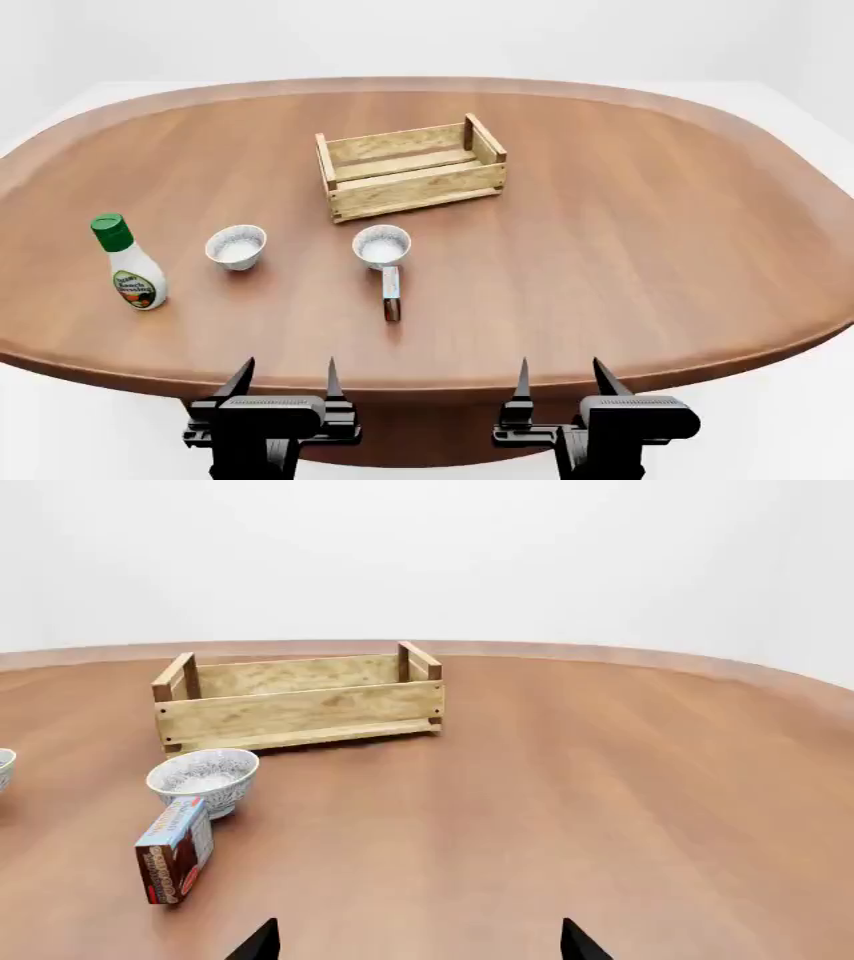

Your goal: Stack the right bowl on the left bowl and place them in the tray.

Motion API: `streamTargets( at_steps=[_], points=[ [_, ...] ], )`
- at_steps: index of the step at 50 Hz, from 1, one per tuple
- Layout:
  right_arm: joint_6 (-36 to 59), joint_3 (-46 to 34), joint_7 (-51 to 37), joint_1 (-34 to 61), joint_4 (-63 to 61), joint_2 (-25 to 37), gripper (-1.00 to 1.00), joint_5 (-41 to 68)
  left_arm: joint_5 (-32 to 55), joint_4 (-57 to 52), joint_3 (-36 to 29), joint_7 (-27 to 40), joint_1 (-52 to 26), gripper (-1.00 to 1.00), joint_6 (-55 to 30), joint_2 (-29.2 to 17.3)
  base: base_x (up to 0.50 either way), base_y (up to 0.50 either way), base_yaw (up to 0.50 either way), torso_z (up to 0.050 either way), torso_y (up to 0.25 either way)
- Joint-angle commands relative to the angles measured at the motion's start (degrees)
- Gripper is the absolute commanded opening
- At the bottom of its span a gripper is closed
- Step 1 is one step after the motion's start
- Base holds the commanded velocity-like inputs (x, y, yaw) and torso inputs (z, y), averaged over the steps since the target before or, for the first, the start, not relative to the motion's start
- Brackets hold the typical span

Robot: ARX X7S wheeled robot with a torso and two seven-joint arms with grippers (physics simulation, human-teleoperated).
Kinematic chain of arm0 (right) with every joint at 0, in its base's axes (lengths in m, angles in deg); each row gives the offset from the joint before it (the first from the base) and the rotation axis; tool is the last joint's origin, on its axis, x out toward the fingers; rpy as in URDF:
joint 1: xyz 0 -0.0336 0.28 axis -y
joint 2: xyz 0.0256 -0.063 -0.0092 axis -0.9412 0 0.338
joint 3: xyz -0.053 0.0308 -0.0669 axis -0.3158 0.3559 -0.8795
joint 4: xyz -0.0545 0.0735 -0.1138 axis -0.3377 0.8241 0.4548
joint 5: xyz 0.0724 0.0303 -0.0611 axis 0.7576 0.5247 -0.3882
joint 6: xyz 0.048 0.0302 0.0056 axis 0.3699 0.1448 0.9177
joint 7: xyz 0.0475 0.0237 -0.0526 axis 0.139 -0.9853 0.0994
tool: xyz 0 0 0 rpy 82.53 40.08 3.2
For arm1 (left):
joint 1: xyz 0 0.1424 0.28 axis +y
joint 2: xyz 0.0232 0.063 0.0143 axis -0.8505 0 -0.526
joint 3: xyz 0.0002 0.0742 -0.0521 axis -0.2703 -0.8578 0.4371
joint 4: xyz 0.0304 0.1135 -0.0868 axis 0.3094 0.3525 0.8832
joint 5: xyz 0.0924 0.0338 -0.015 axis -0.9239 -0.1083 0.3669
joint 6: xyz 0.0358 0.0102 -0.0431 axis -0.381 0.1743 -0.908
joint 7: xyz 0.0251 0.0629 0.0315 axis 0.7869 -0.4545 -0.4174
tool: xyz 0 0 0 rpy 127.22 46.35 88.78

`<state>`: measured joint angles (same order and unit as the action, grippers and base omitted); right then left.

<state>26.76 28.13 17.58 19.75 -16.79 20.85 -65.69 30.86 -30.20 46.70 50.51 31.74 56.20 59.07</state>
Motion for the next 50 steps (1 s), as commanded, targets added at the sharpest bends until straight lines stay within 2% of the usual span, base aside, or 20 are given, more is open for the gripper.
streamTargets(
  at_steps=[1,18,21,50],
  points=[
    [-0.8,-1.5,-1.4,0.0,0.7,1.0,1.0,-0.1,1.5,-0.3,-1.0,0.6,0.1,1.0,-0.5,-0.9,0.0,0.0,0.0,0.0,0.0],
    [-1.1,-3.9,-4.8,0.4,1.2,3.3,1.0,2.1,1.6,1.9,-3.9,5.1,-0.3,1.0,1.5,-3.3,0.0,0.0,0.0,0.0,0.0],
    [0.9,-4.7,-8.1,0.9,1.7,3.5,1.0,-1.8,1.7,1.9,-4.3,5.4,-0.3,1.0,1.8,-3.6,0.0,0.0,0.0,0.0,0.0],
    [0.2,-7.0,-8.8,1.2,2.3,5.2,1.0,2.3,2.4,3.4,-6.7,8.3,-0.9,1.0,3.4,-5.6,0.0,0.48,0.0,0.0,0.0]
  ],
)
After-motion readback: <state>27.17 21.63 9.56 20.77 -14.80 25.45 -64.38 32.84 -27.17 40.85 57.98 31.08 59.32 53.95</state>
